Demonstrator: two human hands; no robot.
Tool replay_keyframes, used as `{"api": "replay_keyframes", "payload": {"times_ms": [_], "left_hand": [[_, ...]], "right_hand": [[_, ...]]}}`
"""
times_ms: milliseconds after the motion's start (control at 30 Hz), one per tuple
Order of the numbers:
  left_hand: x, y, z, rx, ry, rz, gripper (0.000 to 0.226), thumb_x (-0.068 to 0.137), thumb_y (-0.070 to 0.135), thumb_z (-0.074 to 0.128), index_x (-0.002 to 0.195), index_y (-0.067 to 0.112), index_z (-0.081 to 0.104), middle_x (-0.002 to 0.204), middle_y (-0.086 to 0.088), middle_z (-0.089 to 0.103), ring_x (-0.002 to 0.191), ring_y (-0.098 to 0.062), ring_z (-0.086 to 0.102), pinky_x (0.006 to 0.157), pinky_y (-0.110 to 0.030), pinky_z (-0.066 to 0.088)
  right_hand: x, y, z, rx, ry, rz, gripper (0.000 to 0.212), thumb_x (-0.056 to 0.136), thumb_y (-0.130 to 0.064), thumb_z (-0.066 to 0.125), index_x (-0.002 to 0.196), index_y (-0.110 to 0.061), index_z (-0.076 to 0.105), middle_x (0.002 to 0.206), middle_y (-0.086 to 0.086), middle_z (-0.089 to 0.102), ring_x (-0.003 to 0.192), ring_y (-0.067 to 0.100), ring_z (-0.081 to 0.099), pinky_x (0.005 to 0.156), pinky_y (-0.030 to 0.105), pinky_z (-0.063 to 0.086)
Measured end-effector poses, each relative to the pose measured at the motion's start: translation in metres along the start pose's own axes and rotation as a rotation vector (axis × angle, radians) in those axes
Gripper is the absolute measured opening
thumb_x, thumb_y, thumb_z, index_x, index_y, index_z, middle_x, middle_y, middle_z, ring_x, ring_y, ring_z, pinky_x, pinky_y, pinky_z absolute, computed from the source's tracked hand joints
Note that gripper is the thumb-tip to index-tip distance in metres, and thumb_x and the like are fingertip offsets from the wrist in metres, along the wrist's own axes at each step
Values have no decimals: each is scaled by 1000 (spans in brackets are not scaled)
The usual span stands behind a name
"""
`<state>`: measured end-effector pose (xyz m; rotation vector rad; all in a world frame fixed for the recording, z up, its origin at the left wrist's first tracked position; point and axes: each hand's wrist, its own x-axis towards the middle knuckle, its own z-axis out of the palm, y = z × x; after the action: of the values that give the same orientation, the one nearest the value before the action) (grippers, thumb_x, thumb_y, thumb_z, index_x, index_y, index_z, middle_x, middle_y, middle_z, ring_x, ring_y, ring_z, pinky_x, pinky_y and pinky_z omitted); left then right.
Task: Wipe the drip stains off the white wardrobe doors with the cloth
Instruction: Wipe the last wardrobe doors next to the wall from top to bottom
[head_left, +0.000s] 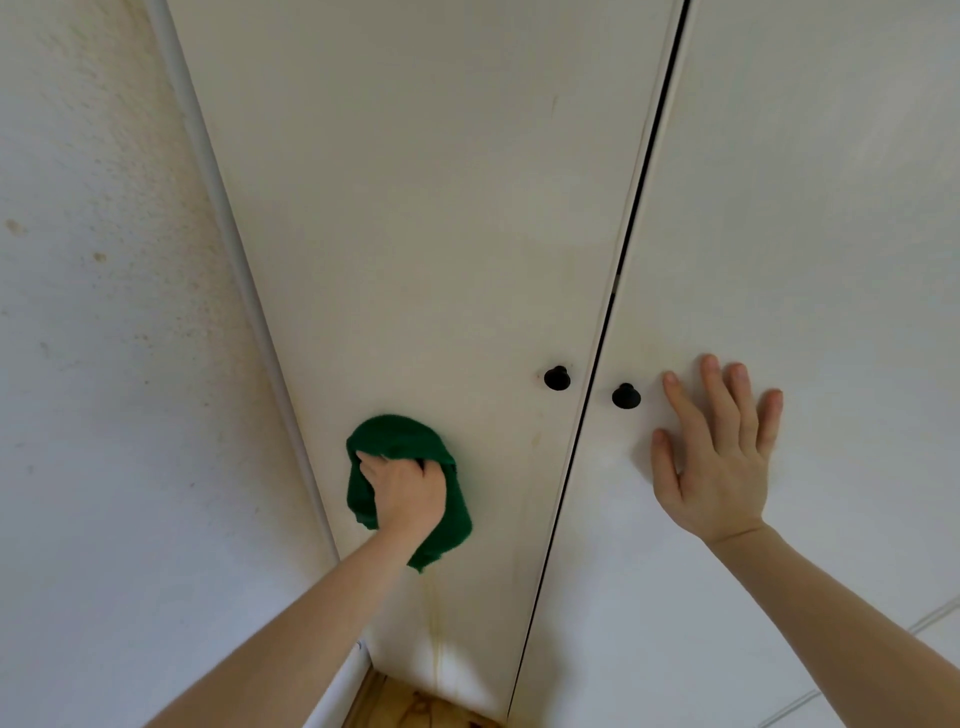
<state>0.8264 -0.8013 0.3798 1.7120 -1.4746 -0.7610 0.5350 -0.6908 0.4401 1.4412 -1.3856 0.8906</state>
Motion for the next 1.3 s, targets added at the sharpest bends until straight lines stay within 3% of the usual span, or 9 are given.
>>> {"api": "replay_keyframes", "payload": {"times_ms": [100,300,467,633,933,1033,1133,1200,1300], "left_hand": [[-21,8,19,21,-30,9,63,100,19,45,154,0,20,161,-27,9,144,-42,15,121,-48,18],[-61,19,61,92,-182,53,61,102,17,41,153,-6,19,161,-29,13,150,-40,13,126,-42,5],[-99,29,89,37,-345,57,55,98,15,45,148,-2,28,152,-19,33,138,-32,36,122,-40,26],[-102,20,65,-141,-443,52,46,97,8,47,142,7,38,141,-6,35,118,-22,49,117,-38,36],[-33,-16,-25,-219,-128,122,22,92,0,52,111,11,53,121,-5,42,109,-27,51,107,-45,43],[1,-26,-48,-174,-23,100,39,91,1,53,129,6,47,132,-11,42,116,-32,49,113,-51,38],[26,-30,-60,-153,11,-9,63,96,5,52,152,2,24,152,-17,27,127,-38,43,118,-48,30],[35,-32,-58,-111,-38,-105,63,100,9,49,154,-1,18,157,-20,21,129,-41,41,115,-45,31],[32,-29,-39,-18,-169,-209,53,105,19,41,150,-6,26,160,-22,16,128,-43,42,113,-44,31]], "right_hand": [[0,0,1,-6,11,-7,57,91,-19,57,147,-12,52,159,17,39,157,27,20,127,54,7],[-2,1,3,-12,26,-12,58,89,-17,59,146,-12,53,159,16,38,157,29,21,127,53,7],[-1,2,2,-14,14,-26,59,89,-16,60,147,-11,53,159,17,38,156,30,22,127,55,7],[0,1,-7,15,-31,-15,58,89,-15,62,147,-10,55,159,18,39,158,27,18,126,55,8],[3,0,-12,58,-40,-6,60,89,-14,63,148,-11,53,160,16,37,158,27,18,126,57,10],[2,-1,-11,60,-37,1,59,89,-14,62,147,-10,53,160,16,37,158,26,17,126,56,8],[2,-1,-9,51,-38,10,59,88,-14,62,146,-10,54,160,16,37,158,25,16,126,56,7],[2,-1,-8,42,-28,9,59,88,-14,62,146,-9,55,159,16,37,158,25,16,126,56,7],[1,-1,-5,32,-19,7,60,88,-14,61,147,-10,54,159,16,38,158,26,17,126,56,7]]}}
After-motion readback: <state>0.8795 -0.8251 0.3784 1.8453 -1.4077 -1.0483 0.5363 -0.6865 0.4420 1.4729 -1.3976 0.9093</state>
